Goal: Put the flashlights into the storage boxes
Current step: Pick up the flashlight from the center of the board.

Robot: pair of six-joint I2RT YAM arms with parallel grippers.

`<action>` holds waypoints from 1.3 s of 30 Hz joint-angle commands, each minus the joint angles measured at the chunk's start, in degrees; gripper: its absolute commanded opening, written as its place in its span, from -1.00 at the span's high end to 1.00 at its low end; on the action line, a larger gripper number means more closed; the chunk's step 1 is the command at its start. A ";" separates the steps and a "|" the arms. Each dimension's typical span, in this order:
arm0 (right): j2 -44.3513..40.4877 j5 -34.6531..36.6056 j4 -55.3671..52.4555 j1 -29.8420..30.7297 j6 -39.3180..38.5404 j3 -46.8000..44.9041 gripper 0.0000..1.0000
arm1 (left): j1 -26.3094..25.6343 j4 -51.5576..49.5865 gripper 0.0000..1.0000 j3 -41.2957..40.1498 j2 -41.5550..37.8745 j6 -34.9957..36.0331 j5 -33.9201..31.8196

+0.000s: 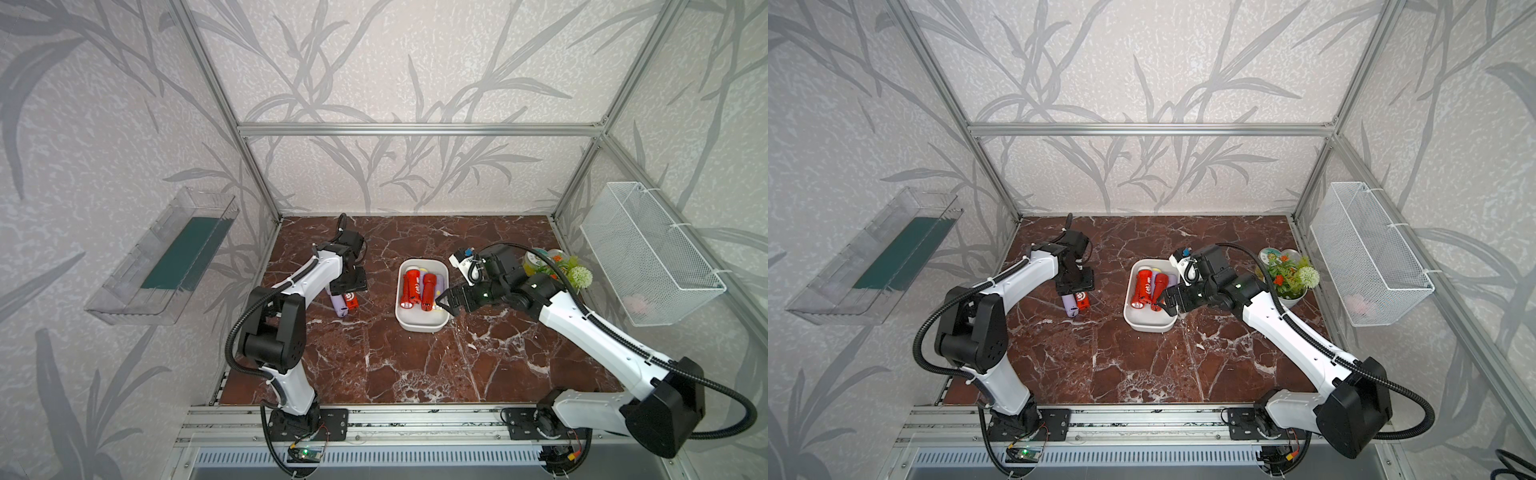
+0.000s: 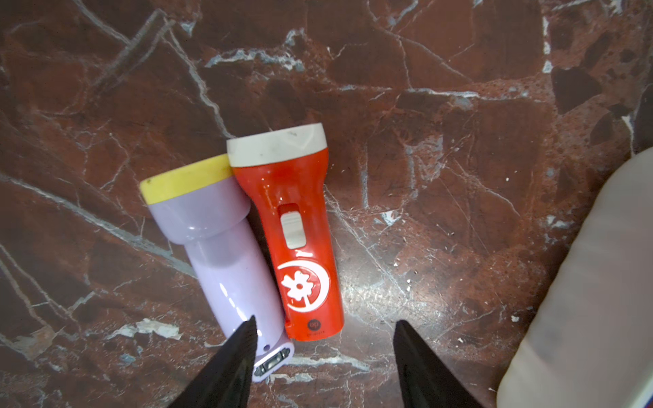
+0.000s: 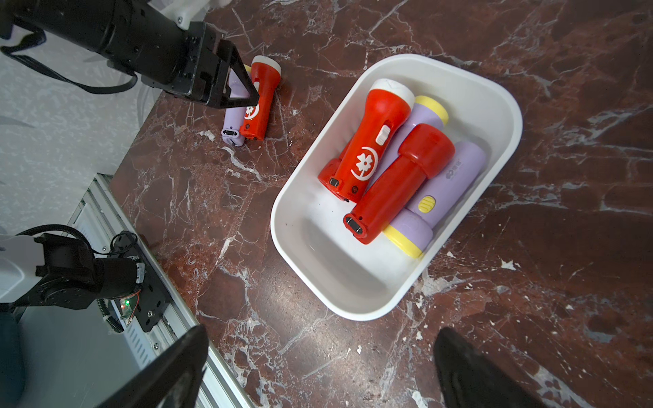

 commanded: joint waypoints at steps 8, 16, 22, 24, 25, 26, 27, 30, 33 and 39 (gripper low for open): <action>2.56 0.24 0.23 0.19 0.21 2.27 -0.98 | 1.41 0.89 -0.28 0.12 2.92 0.56 -0.32; 4.35 0.30 -0.15 0.20 -0.65 3.35 -0.98 | 2.42 1.68 -0.27 1.05 6.31 0.81 0.17; 4.97 0.75 -0.28 0.14 -0.91 3.33 -0.98 | 2.59 2.48 -0.26 1.90 8.37 1.06 -0.06; 5.25 0.85 -0.32 0.13 -1.01 3.27 -0.98 | 2.68 2.37 -0.25 2.53 9.19 1.15 -0.07; 5.38 0.85 -0.33 0.16 -1.01 3.33 -0.98 | 2.68 2.17 -0.25 2.89 9.52 1.29 -0.31; 5.45 0.85 -0.32 0.17 -1.01 3.34 -0.98 | 2.68 2.16 -0.25 3.11 9.84 1.41 -0.34; 5.49 0.80 -0.32 0.17 -1.05 3.42 -0.98 | 2.68 2.24 -0.25 3.37 10.06 1.43 -0.37; 5.67 1.03 -0.49 0.21 -1.23 3.46 -0.98 | 2.77 2.05 -0.21 4.20 10.85 1.68 -0.49; 5.73 1.20 -0.58 0.17 -1.36 3.47 -0.98 | 2.86 1.76 0.05 4.92 11.66 1.96 -0.46; 5.86 1.46 -0.82 0.10 -1.45 3.59 -0.98 | 3.03 1.75 0.25 5.08 12.19 2.20 -0.29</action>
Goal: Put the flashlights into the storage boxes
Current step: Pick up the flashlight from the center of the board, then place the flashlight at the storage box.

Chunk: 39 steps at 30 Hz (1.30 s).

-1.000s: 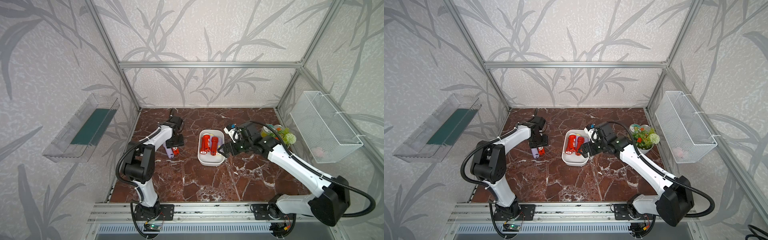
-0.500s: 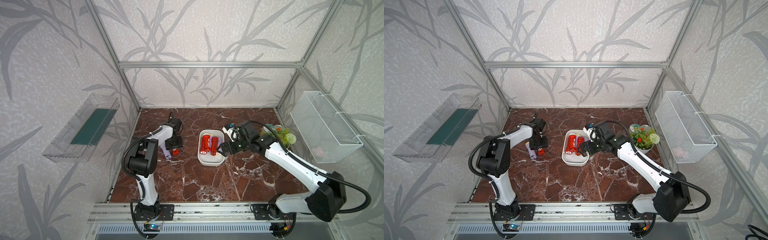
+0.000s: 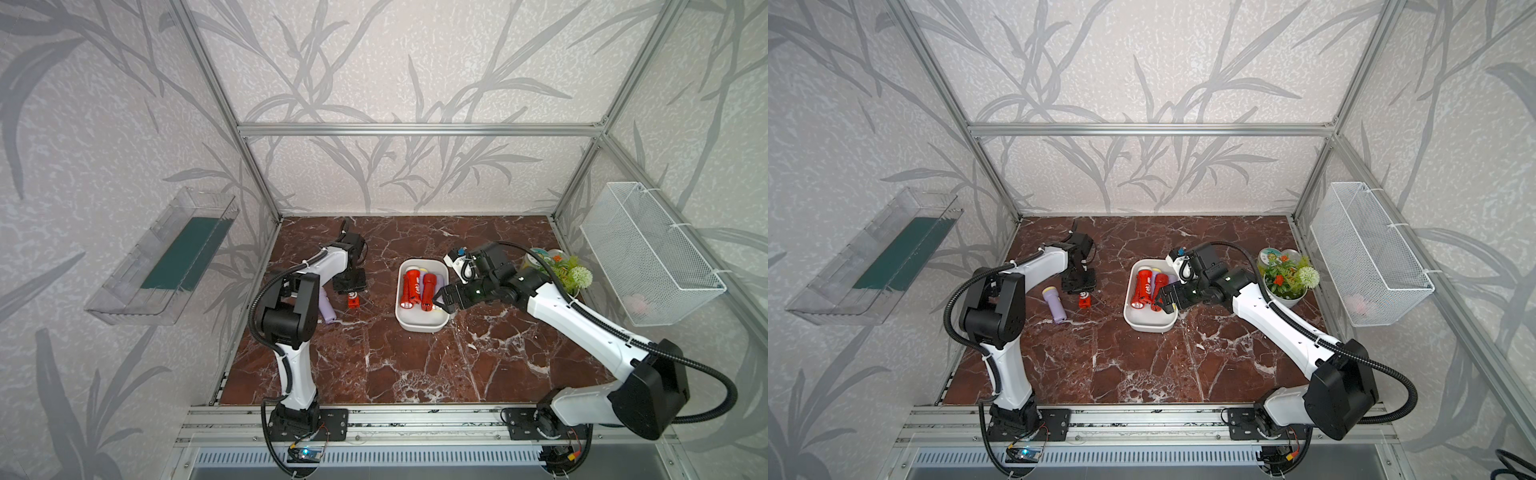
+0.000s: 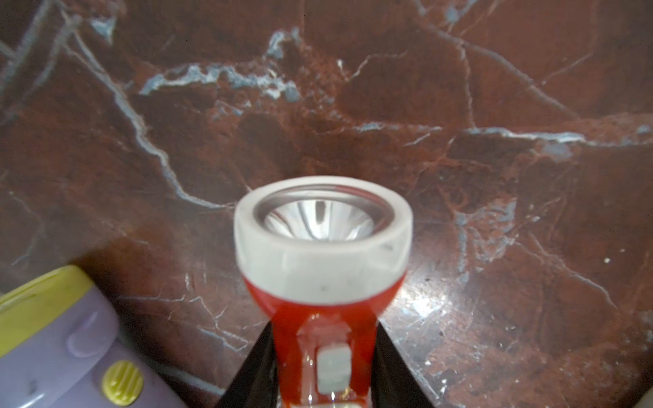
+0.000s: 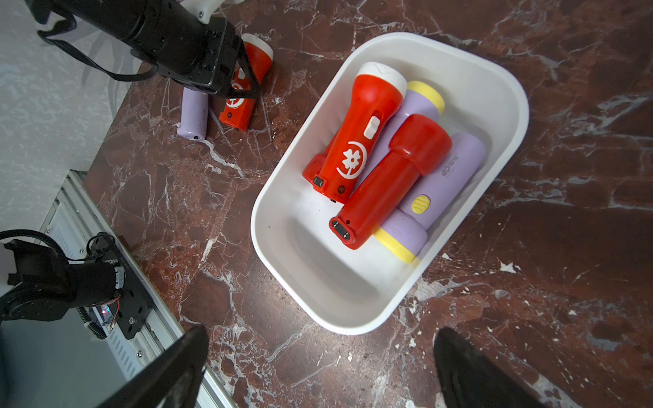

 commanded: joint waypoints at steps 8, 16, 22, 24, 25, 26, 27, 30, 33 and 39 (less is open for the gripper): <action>-0.61 1.10 -1.00 0.04 -0.72 1.50 -0.98 | 0.17 -2.05 0.42 2.24 0.70 0.32 1.51; -0.95 2.15 -1.70 0.08 -1.12 1.79 -0.98 | -2.92 -5.38 0.42 4.31 -6.24 1.03 3.85; -3.00 3.40 -2.55 0.10 -1.13 0.76 -0.98 | -8.64 -7.61 0.41 9.70 -8.03 0.33 5.94; -4.30 4.27 -3.22 -0.04 -1.39 0.21 -0.98 | -11.01 -8.57 0.41 12.47 -7.52 0.01 5.71; -5.09 4.68 -3.53 -0.09 -1.48 -0.26 -0.98 | -12.43 -8.76 0.41 13.84 -7.15 -0.24 6.03; -5.82 5.08 -3.80 -0.25 -1.53 -0.63 -0.98 | -13.45 -8.86 0.41 15.06 -6.76 -0.42 6.50; -6.73 5.45 -3.99 -0.54 -1.62 -1.23 -0.98 | -14.60 -9.02 0.42 16.51 -6.12 -0.80 7.07; -8.92 5.90 -4.64 -1.93 -1.66 -3.09 -0.98 | -17.49 -8.74 0.42 19.74 -4.18 -2.25 9.45; -11.14 6.42 -5.37 -3.33 -1.79 -4.92 -0.98 | -20.53 -8.70 0.41 22.87 -1.82 -2.72 9.77; -15.83 6.70 -6.40 -5.10 -1.78 -7.58 -0.98 | -25.34 -10.19 0.41 28.65 2.65 -3.32 9.62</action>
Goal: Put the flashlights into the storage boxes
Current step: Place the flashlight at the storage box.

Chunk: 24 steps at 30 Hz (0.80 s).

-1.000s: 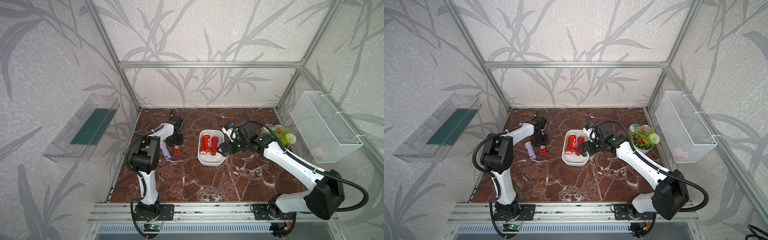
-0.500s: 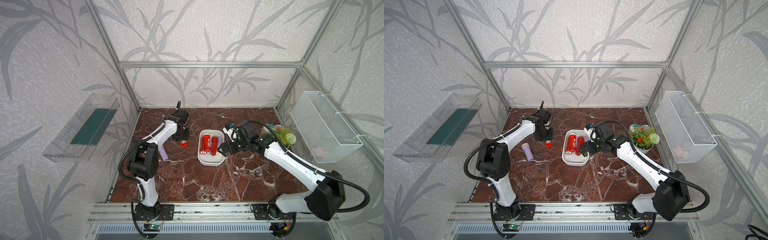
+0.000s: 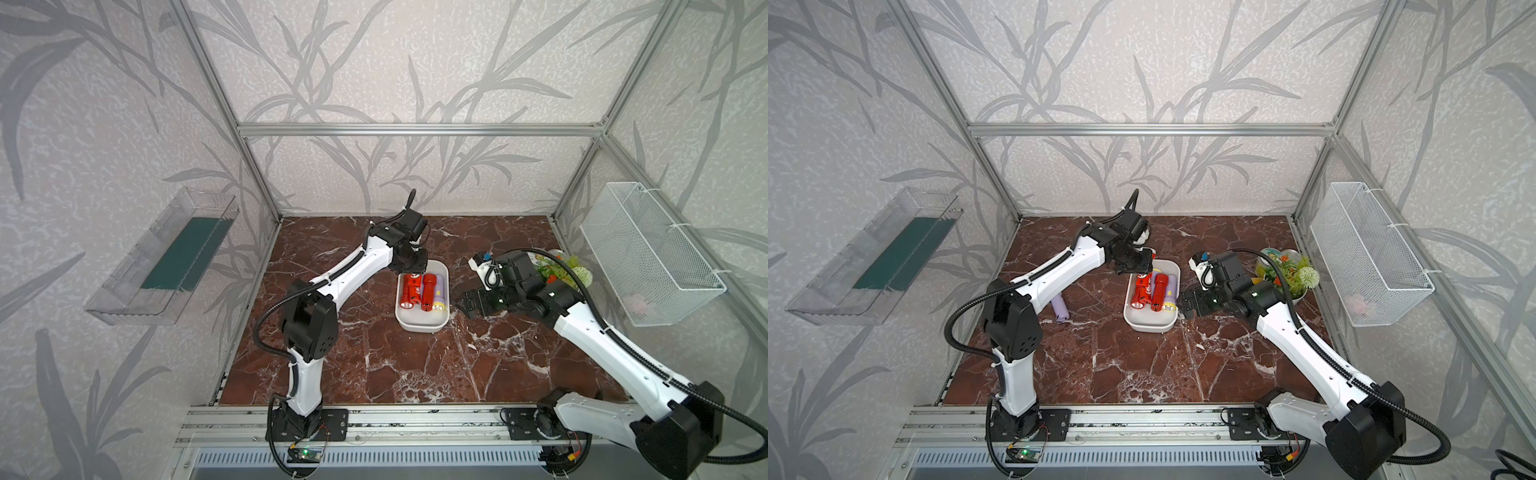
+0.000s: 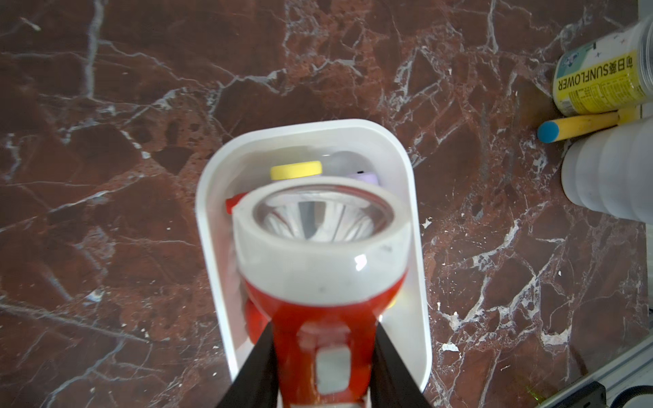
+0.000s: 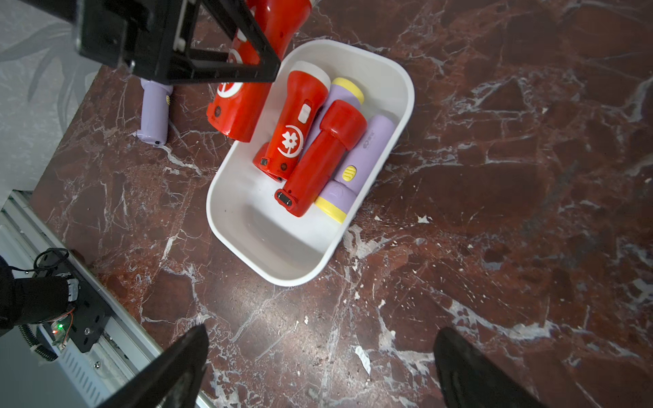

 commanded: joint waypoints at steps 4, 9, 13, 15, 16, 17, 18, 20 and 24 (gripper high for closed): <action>-3.92 0.11 -1.64 -1.28 -0.66 -1.78 -0.98 | -3.31 -1.91 0.41 3.31 3.68 -2.44 0.48; -4.99 -0.29 -1.95 -1.70 -0.82 -2.49 -0.98 | -5.65 -1.03 0.41 4.00 6.09 -3.53 0.83; -5.93 -1.18 -1.47 -1.99 -0.49 -2.96 -0.98 | -6.35 -0.55 0.41 4.89 7.94 -4.13 0.80; -6.16 -1.53 -1.38 -2.00 -0.39 -3.07 -0.98 | -6.46 -0.48 0.41 5.36 8.78 -4.23 0.80; -6.23 -1.62 -1.39 -2.04 -0.39 -3.22 -0.98 | -6.44 -0.39 0.41 5.62 9.20 -4.34 0.78; -6.36 -1.56 -1.46 -2.06 -0.37 -3.24 -0.98 | -6.45 -0.46 0.40 5.89 9.48 -4.49 0.81; -6.49 -1.49 -1.55 -2.07 -0.48 -3.33 -0.98 | -6.55 -0.47 0.40 6.03 9.75 -4.50 0.74; -6.82 -1.38 -1.73 -2.12 -0.55 -3.50 -0.98 | -6.55 -0.29 0.38 6.26 10.20 -4.66 0.96; -7.29 -1.43 -1.78 -2.35 -0.60 -3.54 -0.98 | -6.76 -0.39 0.31 6.86 10.70 -4.71 1.03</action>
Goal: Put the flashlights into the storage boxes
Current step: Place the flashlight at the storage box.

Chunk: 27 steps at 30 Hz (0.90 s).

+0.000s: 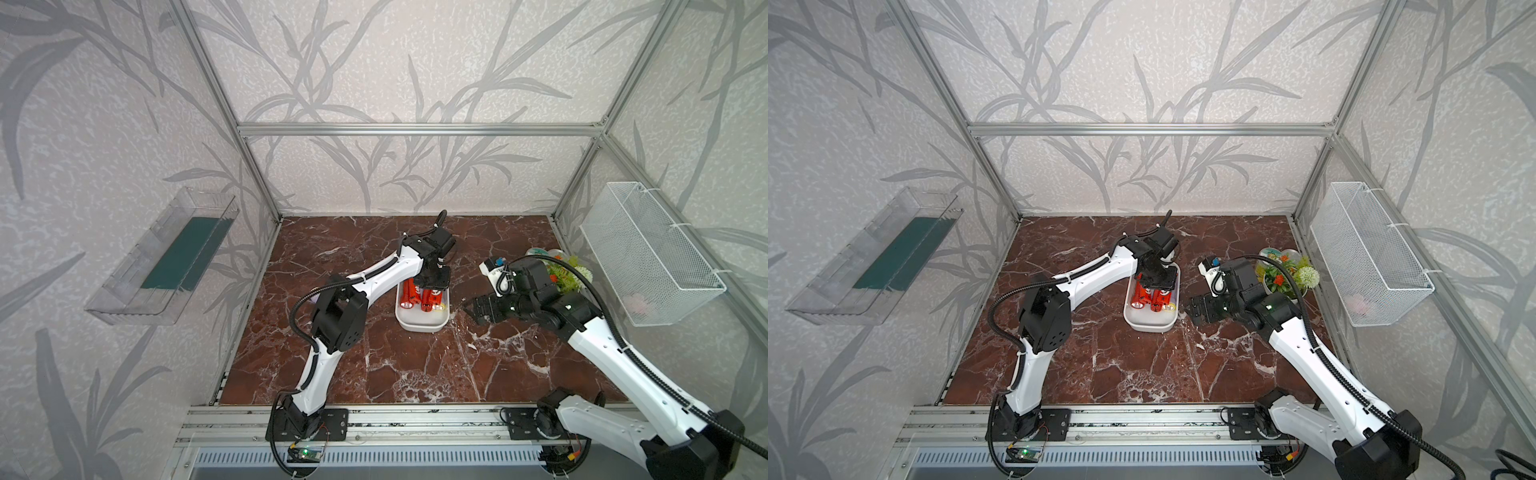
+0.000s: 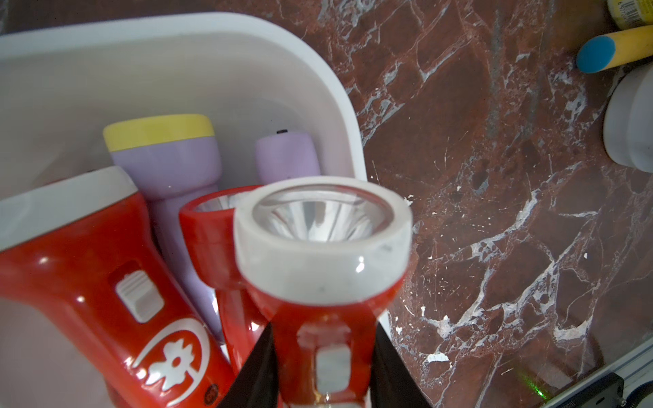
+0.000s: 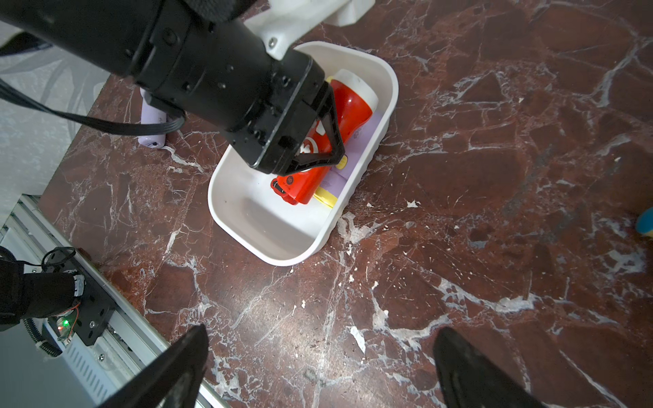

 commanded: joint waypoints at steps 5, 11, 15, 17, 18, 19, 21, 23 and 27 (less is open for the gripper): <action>-0.99 -0.77 -0.70 -0.58 -0.63 -0.73 -0.98 | -0.19 -0.84 0.29 2.72 1.03 -0.72 0.22; -1.04 -0.69 -0.74 -0.80 -0.63 -0.64 -0.98 | -0.23 -1.17 0.24 3.14 1.25 -0.72 0.46; -0.73 -0.77 -0.81 -0.88 -0.67 -0.62 -0.98 | -0.33 -1.62 0.07 3.14 1.23 -0.46 0.20; -0.64 -0.87 -0.68 -0.88 -0.72 -0.56 -0.98 | -0.34 -1.66 0.07 3.14 1.13 -0.37 0.25; -0.64 -0.85 -0.66 -0.90 -0.72 -0.55 -0.98 | -0.32 -1.78 0.07 3.20 1.14 -0.28 0.23; -0.64 -0.85 -0.70 -0.90 -0.72 -0.55 -0.98 | -0.32 -1.88 0.03 3.23 1.26 -0.34 0.35; -0.72 -0.79 -0.76 -0.95 -0.72 -0.55 -0.98 | -0.46 -1.97 0.00 3.31 1.17 -0.32 0.33; -0.90 -0.68 -0.77 -0.90 -0.72 -0.60 -0.98 | -0.41 -2.23 0.00 3.50 0.80 -0.32 0.13; -0.92 -0.67 -0.74 -0.90 -0.69 -0.38 -0.98 | -0.44 -2.66 0.00 3.71 -2.40 0.01 -1.46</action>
